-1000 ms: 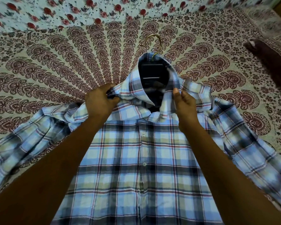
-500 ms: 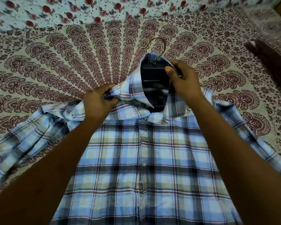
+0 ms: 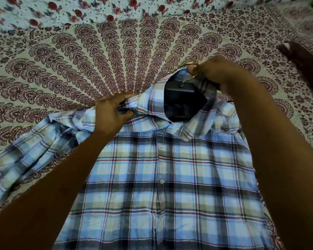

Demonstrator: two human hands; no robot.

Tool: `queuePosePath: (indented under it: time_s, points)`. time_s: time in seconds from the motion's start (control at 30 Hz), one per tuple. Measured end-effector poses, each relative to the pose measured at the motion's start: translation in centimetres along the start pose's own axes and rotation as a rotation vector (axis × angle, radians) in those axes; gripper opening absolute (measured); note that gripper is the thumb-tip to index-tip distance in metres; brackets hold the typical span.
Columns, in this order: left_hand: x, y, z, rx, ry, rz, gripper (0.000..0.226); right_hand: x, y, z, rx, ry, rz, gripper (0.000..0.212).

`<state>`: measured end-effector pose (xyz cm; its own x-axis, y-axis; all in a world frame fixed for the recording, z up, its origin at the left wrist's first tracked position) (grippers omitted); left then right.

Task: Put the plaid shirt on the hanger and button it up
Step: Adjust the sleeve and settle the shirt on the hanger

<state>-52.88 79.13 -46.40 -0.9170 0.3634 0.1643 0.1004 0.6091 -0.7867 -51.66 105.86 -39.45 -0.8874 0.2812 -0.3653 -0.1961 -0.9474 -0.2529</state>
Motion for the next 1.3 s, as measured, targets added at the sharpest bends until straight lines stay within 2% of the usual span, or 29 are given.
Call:
queuePosePath:
  time_s: [0.13,0.23,0.3,0.37,0.43,0.5,0.63,0.83,0.9,1.0,1.07,1.2,1.3]
  points:
    - [-0.1,-0.1,-0.3,-0.018,0.017,0.005,0.052,-0.4,0.5,-0.7,0.131,0.257,0.213,0.022]
    - [-0.4,0.1,-0.6,-0.032,0.023,0.045,0.051,-0.9,0.4,-1.5,0.165,0.28,0.365,0.023]
    - [-0.5,0.3,-0.5,-0.079,-0.018,0.076,0.053,-1.1,0.3,-1.8,0.133,0.224,0.289,0.025]
    - [-0.6,0.5,-0.1,-0.132,-0.07,0.098,0.05,-1.3,0.1,-2.5,0.049,0.073,0.07,0.033]
    - [-0.6,0.7,0.4,-0.169,-0.116,0.112,0.046,-2.0,0.2,-4.2,0.115,-0.058,-0.086,0.047]
    - [-0.5,0.5,0.6,-0.187,-0.139,0.121,0.048,-3.0,0.8,-6.6,0.227,-0.116,-0.149,0.053]
    - [-0.3,0.1,0.2,-0.155,-0.124,0.176,0.059,-4.3,2.2,-9.5,0.112,-0.29,-0.173,0.057]
    - [-0.2,0.7,1.0,-0.129,-0.137,0.276,0.053,-4.1,2.5,-8.9,-0.06,-0.325,-0.244,0.051]
    - [0.0,0.7,0.2,-0.15,-0.152,0.328,0.047,-3.9,2.7,-9.1,-0.098,-0.333,-0.248,0.063]
    - [1.4,-0.5,-2.7,-0.321,-0.215,0.352,0.036,-3.3,3.1,-9.8,-0.164,-0.368,-0.23,0.096]
    - [2.9,-1.1,-5.1,-0.349,-0.228,0.35,0.021,-3.5,3.4,-9.8,-0.188,-0.386,-0.216,0.098]
    - [5.2,0.1,-8.0,-0.066,-0.141,0.406,0.041,-3.8,3.6,-9.5,-0.189,-0.406,-0.232,0.088]
    - [6.4,1.1,-9.1,0.027,-0.087,0.377,0.032,-4.0,3.5,-9.6,-0.202,-0.396,-0.236,0.087]
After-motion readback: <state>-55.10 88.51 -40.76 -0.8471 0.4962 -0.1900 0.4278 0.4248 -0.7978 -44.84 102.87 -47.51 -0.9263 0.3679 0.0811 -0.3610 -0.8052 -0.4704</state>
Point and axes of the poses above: each hand's wrist, its own x-axis towards the middle knuckle, its own y-axis out of the palm, z = x × y, the point moved 2 cm from there along x, towards the middle knuckle, and after that the axes turned 12 degrees about x, right-handed, at the moved point
